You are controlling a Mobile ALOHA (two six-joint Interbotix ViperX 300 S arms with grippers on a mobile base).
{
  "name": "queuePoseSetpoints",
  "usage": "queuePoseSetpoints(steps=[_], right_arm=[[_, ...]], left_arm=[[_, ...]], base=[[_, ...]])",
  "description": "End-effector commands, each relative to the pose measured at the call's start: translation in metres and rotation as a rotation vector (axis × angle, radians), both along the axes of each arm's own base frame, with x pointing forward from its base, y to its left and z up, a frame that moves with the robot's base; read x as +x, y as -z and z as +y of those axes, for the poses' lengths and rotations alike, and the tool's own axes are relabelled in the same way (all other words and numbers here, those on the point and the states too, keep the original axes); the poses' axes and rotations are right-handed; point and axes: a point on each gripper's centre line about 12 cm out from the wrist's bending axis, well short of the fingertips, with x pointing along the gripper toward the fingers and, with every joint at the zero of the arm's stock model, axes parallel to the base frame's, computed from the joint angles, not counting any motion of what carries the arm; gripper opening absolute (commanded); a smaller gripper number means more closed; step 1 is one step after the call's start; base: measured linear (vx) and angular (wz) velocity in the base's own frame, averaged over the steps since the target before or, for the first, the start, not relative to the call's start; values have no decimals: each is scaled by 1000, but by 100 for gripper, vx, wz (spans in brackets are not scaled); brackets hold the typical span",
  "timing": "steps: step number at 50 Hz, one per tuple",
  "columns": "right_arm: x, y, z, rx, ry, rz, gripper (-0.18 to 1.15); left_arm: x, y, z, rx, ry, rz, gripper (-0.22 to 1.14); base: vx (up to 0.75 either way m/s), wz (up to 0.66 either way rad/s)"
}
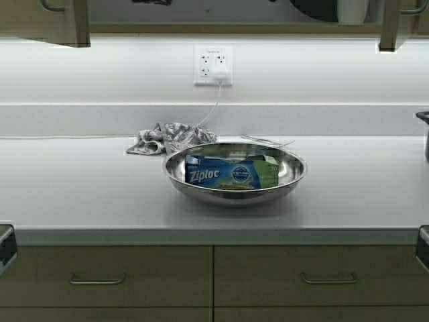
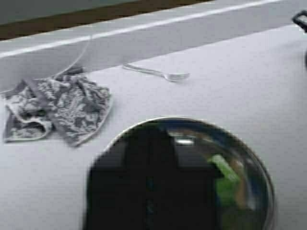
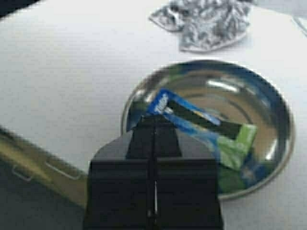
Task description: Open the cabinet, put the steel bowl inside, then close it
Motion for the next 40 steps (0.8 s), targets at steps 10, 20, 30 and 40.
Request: queuePoseSetpoints(steps=[10,20,30,40], right_arm=[[-21,-18,-40,51,86,-34,21],[-45,-19,-21,246,64,82,98],[-67,18,-17,379,110,76,104],[-91,80,-25,468,205,101,104]], left_arm=[[-29,-13,20,-12,-6,-50,16],[-71,0,-14,-8,146,-33,85],[-94,35,-17,-84,154,58,102],[-108,86,3,-198,82,82,102]], base=[[0,0],[0,0],[0,0],[0,0]])
